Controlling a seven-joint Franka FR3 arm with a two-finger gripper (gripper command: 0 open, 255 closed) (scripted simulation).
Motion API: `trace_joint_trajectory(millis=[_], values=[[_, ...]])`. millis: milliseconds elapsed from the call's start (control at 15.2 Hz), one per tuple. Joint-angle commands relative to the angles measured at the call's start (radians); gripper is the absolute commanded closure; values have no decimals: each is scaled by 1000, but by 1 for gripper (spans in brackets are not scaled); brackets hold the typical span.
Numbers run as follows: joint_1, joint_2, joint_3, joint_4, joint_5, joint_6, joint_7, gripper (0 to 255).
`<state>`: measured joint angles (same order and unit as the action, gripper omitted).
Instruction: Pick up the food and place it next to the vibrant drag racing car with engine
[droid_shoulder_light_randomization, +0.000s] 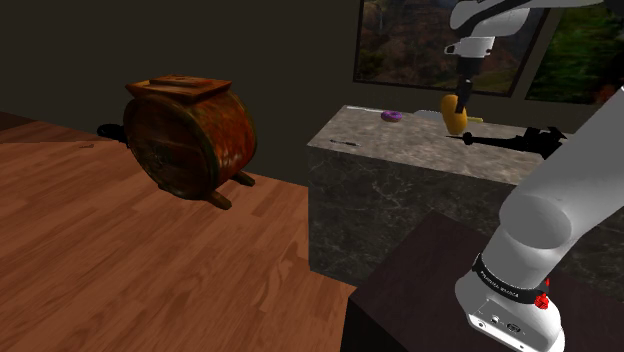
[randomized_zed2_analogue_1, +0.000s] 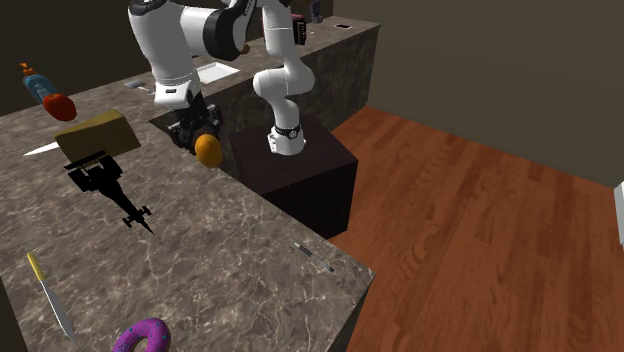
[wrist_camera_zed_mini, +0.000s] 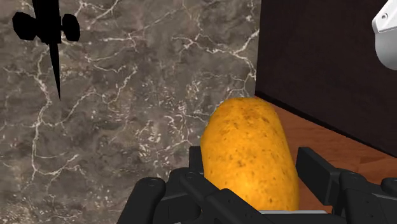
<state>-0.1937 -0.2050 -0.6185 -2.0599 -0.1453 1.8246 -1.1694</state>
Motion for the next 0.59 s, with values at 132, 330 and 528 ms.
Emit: trace_joint_trajectory(millis=[132,330,528], values=[[-44,-56,-42,-41,-47,0,-67,255],[-76,-85,-79,-55,-78,-3,-123,255],[-107,-104,-121,-59,-104,-5,-185,255]])
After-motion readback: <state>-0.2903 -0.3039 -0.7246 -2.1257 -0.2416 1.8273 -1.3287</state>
